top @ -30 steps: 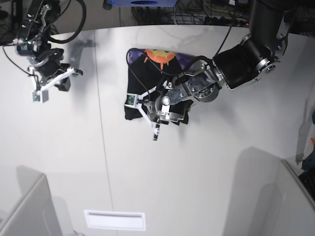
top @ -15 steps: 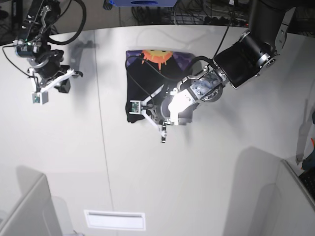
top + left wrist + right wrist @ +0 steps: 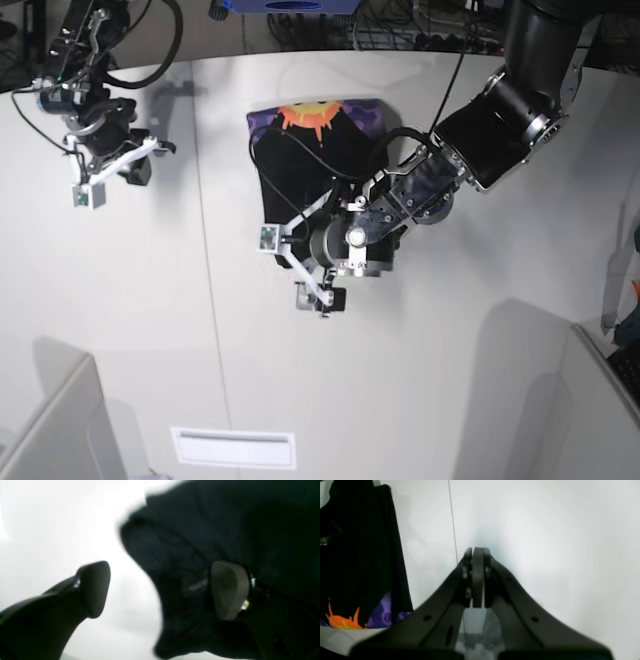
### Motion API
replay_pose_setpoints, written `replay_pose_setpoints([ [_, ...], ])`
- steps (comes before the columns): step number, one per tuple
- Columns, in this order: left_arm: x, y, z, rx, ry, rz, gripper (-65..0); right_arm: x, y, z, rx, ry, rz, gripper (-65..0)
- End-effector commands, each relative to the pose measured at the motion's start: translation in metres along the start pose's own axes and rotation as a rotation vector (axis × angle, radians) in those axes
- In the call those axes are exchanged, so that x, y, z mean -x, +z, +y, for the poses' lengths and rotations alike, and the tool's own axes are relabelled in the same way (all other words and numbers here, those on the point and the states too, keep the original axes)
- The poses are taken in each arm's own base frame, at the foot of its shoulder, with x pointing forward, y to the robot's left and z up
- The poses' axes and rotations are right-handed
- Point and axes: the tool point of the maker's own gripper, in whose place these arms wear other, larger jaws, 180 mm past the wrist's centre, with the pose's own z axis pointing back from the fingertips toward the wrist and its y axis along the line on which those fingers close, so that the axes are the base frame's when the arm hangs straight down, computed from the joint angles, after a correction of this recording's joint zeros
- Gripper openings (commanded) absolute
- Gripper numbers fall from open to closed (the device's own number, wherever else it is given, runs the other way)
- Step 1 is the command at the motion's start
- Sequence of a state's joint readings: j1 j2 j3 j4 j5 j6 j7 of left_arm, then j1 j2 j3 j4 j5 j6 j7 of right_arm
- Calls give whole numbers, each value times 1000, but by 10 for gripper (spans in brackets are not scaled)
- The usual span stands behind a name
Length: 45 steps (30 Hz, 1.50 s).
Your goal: Fold the T-shirt properly
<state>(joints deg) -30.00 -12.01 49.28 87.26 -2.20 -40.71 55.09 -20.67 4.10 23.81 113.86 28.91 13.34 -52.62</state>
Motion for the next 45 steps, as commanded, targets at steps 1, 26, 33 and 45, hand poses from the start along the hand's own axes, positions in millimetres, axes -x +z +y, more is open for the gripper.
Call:
replay_pose_setpoints([
  [1,-5,21,41,-111,24,-11,-39,-7,0,10,-33,29,-20,-650],
  [26,216,132,-128,-264,1023,48,-650,18,-9,104,-311,239,41,-650],
  [33,213,131,-158,-238,1096,50,-650,39,-2,180,-522,321,41,-650],
  [45,198,142,-266,-1,1148,162,-650,81,10,134,-431,302,148,-650],
])
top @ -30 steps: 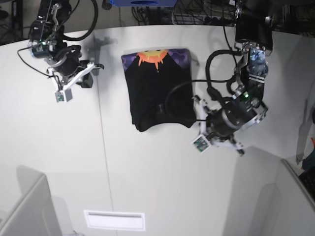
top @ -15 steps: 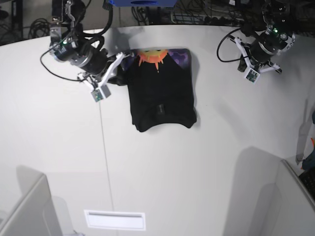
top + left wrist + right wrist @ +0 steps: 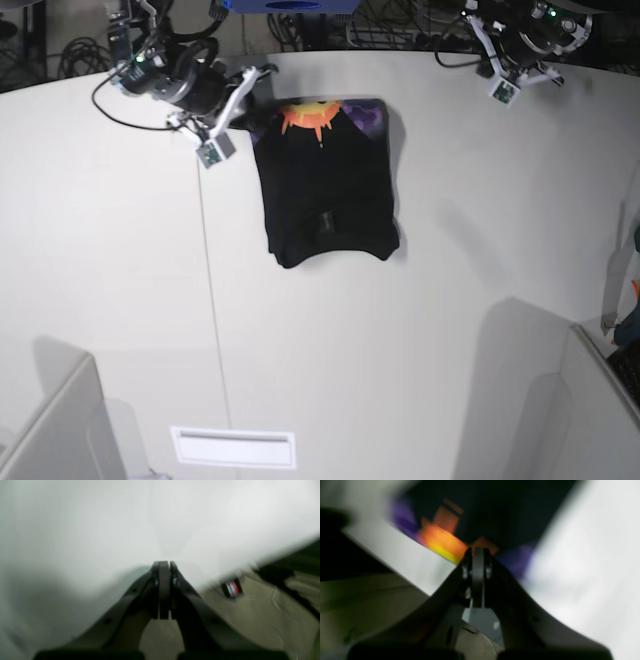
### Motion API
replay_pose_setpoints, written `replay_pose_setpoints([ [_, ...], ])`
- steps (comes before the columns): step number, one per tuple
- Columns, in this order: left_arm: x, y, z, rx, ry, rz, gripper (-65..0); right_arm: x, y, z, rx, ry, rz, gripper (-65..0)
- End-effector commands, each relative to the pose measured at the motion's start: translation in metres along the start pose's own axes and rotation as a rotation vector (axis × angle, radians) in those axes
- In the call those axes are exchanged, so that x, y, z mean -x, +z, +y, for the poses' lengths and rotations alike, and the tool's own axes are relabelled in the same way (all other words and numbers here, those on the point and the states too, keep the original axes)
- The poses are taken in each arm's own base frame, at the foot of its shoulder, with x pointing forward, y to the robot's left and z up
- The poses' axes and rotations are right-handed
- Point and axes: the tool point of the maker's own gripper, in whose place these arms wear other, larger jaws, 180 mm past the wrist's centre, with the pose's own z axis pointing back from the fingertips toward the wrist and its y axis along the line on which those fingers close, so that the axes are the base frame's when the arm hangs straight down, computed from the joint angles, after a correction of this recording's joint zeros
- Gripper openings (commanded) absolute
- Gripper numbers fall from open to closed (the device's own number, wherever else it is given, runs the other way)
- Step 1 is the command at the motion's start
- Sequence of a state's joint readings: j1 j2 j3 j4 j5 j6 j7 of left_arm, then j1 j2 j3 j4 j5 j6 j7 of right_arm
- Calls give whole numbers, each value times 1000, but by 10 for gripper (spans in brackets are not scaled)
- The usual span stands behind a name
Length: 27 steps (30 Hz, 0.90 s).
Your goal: Fold the T-shirt properly
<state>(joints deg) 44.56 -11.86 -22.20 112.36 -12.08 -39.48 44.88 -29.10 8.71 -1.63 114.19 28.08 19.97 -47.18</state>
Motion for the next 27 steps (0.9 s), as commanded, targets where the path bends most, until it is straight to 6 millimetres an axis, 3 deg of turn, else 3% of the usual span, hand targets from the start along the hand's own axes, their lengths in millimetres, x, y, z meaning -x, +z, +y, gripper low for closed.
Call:
replay_pose_setpoints([
  [1,2,6,-11,26,-7,-20,-650,-6,11,-3,5,4,-47,-650],
  [7,48,31,-52,116,50,-22,-650,55,59,-53,169,-59,46,-650],
  [11,68,39,-66,145,67,16,-650,98,85,-63,231,-120,145,-650],
  [15,97,31,-71,165,123,85,-650,148,95,-36,184,-175,273,-650],
  [19,126,-1,-87,234,186,153,-650,213,75,11,35,-241,448,-650],
  [24,163,-47,-94,266,190,272,-650,307,49,22,-5,-144,701,-650],
  [27,172,-75,-108,280,324,199,-650,370,38,32,-61,-60,829,-650],
])
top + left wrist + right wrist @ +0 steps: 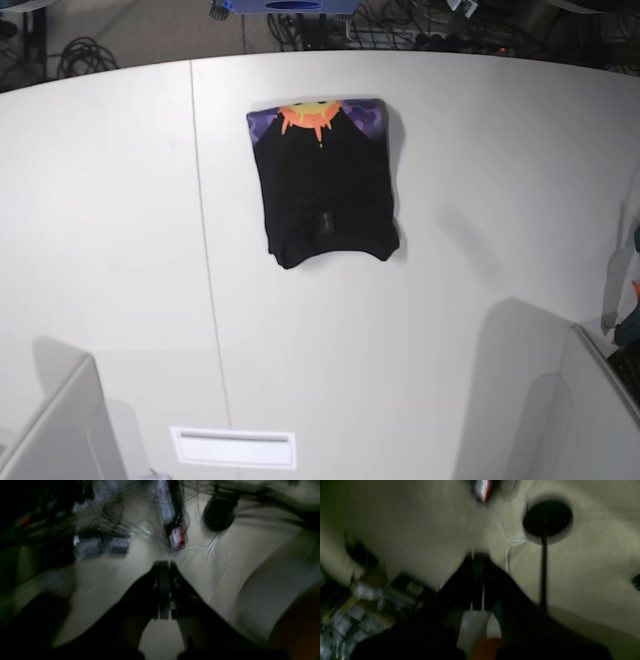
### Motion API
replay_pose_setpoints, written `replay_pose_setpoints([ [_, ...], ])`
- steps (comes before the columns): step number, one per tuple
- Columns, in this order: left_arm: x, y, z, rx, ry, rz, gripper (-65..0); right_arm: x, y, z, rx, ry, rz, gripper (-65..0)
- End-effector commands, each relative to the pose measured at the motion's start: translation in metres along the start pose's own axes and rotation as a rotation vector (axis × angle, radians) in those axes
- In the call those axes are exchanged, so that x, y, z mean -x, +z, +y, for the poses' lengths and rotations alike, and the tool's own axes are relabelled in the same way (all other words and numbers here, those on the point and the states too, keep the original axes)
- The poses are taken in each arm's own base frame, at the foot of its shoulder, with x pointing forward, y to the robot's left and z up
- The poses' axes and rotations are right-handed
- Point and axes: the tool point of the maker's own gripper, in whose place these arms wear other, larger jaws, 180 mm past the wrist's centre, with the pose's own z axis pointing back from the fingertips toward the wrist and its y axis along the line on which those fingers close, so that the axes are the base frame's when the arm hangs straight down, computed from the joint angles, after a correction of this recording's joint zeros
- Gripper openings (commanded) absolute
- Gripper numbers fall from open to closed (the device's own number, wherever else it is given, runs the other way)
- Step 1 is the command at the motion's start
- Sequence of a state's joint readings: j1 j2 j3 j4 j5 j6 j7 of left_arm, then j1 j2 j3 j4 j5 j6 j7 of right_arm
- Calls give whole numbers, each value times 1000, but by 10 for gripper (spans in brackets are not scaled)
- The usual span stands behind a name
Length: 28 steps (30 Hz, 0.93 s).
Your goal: Fold the T-shirt properly
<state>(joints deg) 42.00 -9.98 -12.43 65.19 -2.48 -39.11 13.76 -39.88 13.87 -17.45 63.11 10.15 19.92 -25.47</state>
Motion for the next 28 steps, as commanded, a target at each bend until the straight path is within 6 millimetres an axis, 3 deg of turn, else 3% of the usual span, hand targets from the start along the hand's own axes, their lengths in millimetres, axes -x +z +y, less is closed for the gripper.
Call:
replay_pose_setpoints([
  [1,21,-7,-11,34,54,7,-650,19,-12,6,-25,25,51,-650],
  [3,34,-26,-14,45,163,-64,-650,38,-34,-8,-16,50,102,-650],
  [6,56,-47,1,-55,311,-139,-650,42,-55,-21,-8,25,85,-650],
  [8,64,-54,7,-125,329,-141,-650,33,-59,-31,11,-12,37,-650],
  [10,26,-65,20,-165,213,-205,-650,18,-61,-32,19,-36,-35,-650],
  [11,22,-67,23,-177,148,-187,-650,13,-62,-29,15,-41,-67,-650],
  [15,43,-78,19,-176,-5,1,-650,-4,-64,-22,4,-45,-111,-650],
  [17,33,-86,14,-163,-50,27,-650,-8,-64,-27,33,-102,-132,-650],
  [24,31,-88,16,-168,-60,48,-650,-9,-61,-51,155,-197,-162,-650],
  [28,32,-87,16,-168,-59,50,-650,-13,-63,-45,150,-196,-169,-650],
])
